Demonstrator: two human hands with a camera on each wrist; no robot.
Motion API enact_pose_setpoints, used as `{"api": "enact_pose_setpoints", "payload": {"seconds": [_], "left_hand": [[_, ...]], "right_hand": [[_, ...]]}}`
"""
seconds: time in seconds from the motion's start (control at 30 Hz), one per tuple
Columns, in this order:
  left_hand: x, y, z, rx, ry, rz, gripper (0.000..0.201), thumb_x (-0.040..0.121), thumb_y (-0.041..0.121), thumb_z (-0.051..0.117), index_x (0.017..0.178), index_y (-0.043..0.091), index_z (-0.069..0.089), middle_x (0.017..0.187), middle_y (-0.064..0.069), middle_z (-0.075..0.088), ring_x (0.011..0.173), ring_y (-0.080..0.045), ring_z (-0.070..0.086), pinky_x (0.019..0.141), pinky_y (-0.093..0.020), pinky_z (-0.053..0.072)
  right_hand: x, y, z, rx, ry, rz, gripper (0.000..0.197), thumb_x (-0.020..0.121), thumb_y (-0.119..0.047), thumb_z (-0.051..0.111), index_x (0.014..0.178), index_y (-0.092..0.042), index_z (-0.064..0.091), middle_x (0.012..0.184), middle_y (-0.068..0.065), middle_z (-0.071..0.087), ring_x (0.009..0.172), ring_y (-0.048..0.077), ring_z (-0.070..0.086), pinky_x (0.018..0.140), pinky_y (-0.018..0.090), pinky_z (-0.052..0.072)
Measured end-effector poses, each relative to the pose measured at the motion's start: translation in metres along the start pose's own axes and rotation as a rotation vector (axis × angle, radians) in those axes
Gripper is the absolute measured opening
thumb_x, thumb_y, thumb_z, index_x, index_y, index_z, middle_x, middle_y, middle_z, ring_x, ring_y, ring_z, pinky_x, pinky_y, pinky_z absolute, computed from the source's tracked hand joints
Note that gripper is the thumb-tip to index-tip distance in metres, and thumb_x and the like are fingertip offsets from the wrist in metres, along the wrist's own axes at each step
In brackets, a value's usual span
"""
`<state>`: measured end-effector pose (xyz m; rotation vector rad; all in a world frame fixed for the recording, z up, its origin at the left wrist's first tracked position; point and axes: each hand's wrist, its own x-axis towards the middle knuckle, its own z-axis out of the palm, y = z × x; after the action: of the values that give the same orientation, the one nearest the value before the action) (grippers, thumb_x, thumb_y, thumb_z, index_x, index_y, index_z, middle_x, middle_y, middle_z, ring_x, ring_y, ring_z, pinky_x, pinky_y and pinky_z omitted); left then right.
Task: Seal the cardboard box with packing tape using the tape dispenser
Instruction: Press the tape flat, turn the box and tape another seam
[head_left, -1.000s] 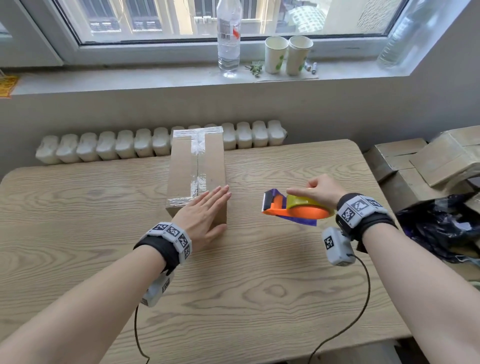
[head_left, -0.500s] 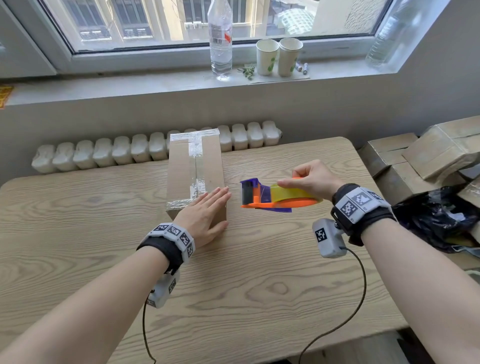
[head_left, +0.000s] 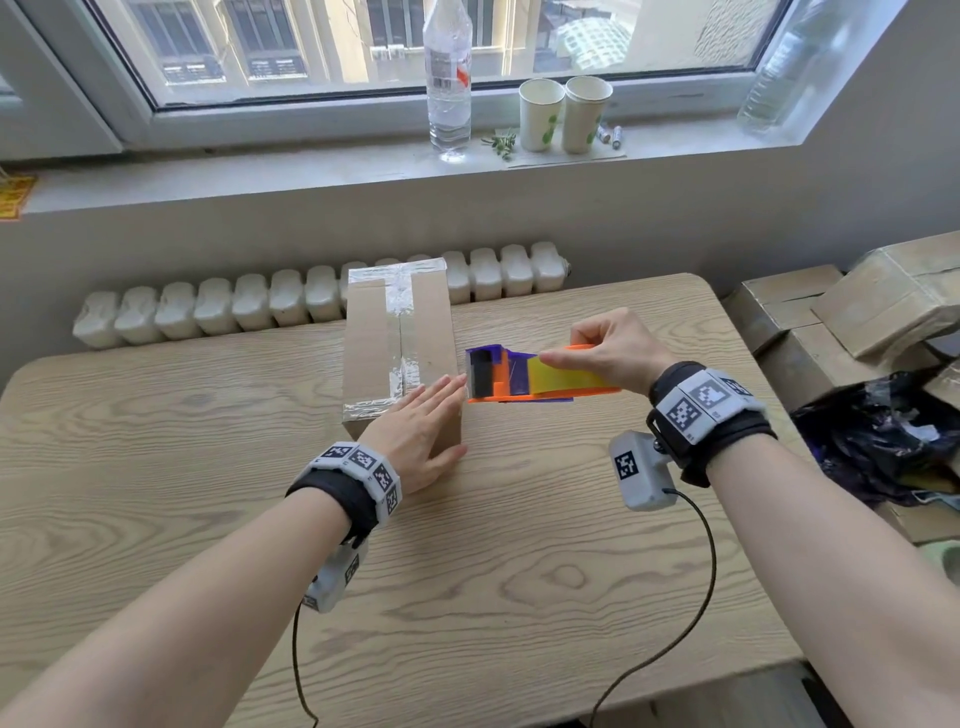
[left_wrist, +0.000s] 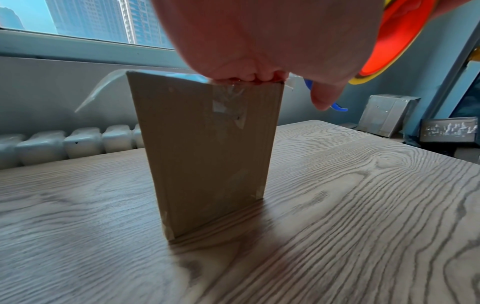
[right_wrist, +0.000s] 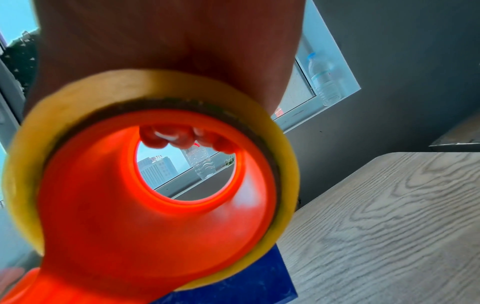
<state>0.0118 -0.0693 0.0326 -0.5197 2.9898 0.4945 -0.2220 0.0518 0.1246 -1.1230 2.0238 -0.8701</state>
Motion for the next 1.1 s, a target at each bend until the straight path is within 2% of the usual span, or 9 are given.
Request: {"api": "enact_pose_setpoints", "payload": {"seconds": [0.1,0.2,0.43,0.57,0.7,0.8,0.87,0.97,1.1], "left_hand": [[-0.001,0.001,-0.001,0.003,0.016,-0.001,0.074,0.091,0.044,0.045,0.148,0.020,0.006,0.158,0.005,0.005,0.138,-0.001,-0.009,0.114,-0.022,-0.006],[-0.001,0.002,-0.002,0.011,0.000,-0.003,0.075,0.090,0.044,0.045,0.148,0.020,0.004,0.158,0.006,0.004,0.138,-0.001,-0.009,0.116,-0.023,-0.005],[-0.001,0.003,-0.003,0.022,-0.015,-0.005,0.077,0.090,0.042,0.047,0.148,0.019,0.002,0.158,0.006,0.002,0.139,-0.002,-0.009,0.115,-0.023,-0.007],[-0.001,0.003,-0.003,0.061,-0.044,-0.002,0.078,0.090,0.044,0.045,0.149,0.020,0.000,0.158,0.005,-0.003,0.143,-0.006,-0.008,0.114,-0.024,-0.008],[-0.002,0.004,-0.006,0.087,-0.068,0.001,0.081,0.090,0.047,0.042,0.148,0.020,-0.008,0.157,0.005,-0.009,0.142,-0.007,-0.012,0.115,-0.025,-0.008],[-0.004,0.006,-0.008,0.142,-0.100,-0.031,0.083,0.090,0.052,0.038,0.146,0.021,-0.014,0.153,0.002,-0.021,0.142,-0.011,-0.018,0.117,-0.033,-0.011],[-0.007,0.005,-0.009,0.131,-0.073,-0.065,0.081,0.088,0.056,0.032,0.146,0.022,-0.014,0.150,0.001,-0.026,0.141,-0.015,-0.022,0.118,-0.038,-0.011],[-0.022,-0.004,-0.012,0.047,-0.012,-0.147,0.075,0.091,0.052,0.029,0.146,0.021,-0.013,0.153,0.004,-0.022,0.143,-0.014,-0.018,0.119,-0.036,-0.010],[-0.052,-0.028,-0.015,-0.019,0.027,-0.275,0.070,0.095,0.044,0.032,0.147,0.018,-0.008,0.156,0.003,-0.014,0.143,-0.010,-0.015,0.120,-0.033,-0.004]], "right_hand": [[-0.001,0.006,0.002,0.034,0.052,0.016,0.045,0.074,-0.033,0.077,0.051,-0.010,0.046,0.048,-0.005,0.036,0.040,0.003,0.033,0.040,0.013,0.025],[-0.003,0.013,0.004,0.082,0.084,0.035,0.047,0.074,-0.033,0.077,0.047,-0.014,0.043,0.044,-0.010,0.037,0.040,0.002,0.035,0.041,0.013,0.028],[-0.007,0.023,0.009,0.176,0.151,0.058,0.040,0.075,-0.030,0.076,0.051,-0.014,0.049,0.055,-0.001,0.046,0.049,0.007,0.043,0.046,0.016,0.034],[-0.011,0.023,0.001,0.357,0.233,0.038,0.037,0.075,-0.033,0.075,0.061,-0.006,0.053,0.067,0.010,0.046,0.062,0.015,0.043,0.053,0.024,0.033],[-0.008,0.023,-0.005,0.188,0.236,0.093,0.041,0.077,-0.038,0.073,0.056,-0.012,0.047,0.059,0.002,0.043,0.054,0.012,0.041,0.052,0.025,0.034],[-0.011,0.038,0.010,0.089,0.182,0.210,0.043,0.078,-0.046,0.068,0.056,-0.017,0.046,0.060,0.001,0.045,0.058,0.016,0.043,0.056,0.028,0.033],[-0.015,0.054,0.027,-0.002,0.130,0.263,0.034,0.082,-0.039,0.066,0.062,-0.016,0.052,0.064,0.003,0.050,0.065,0.020,0.047,0.058,0.029,0.034],[-0.020,0.067,0.056,-0.191,0.108,0.271,0.026,0.082,-0.037,0.066,0.071,-0.016,0.055,0.075,0.007,0.056,0.074,0.022,0.051,0.066,0.028,0.036],[-0.023,0.074,0.086,-0.236,0.079,0.295,0.035,0.081,-0.043,0.064,0.062,-0.025,0.040,0.081,0.001,0.054,0.078,0.021,0.049,0.071,0.027,0.034]]}}
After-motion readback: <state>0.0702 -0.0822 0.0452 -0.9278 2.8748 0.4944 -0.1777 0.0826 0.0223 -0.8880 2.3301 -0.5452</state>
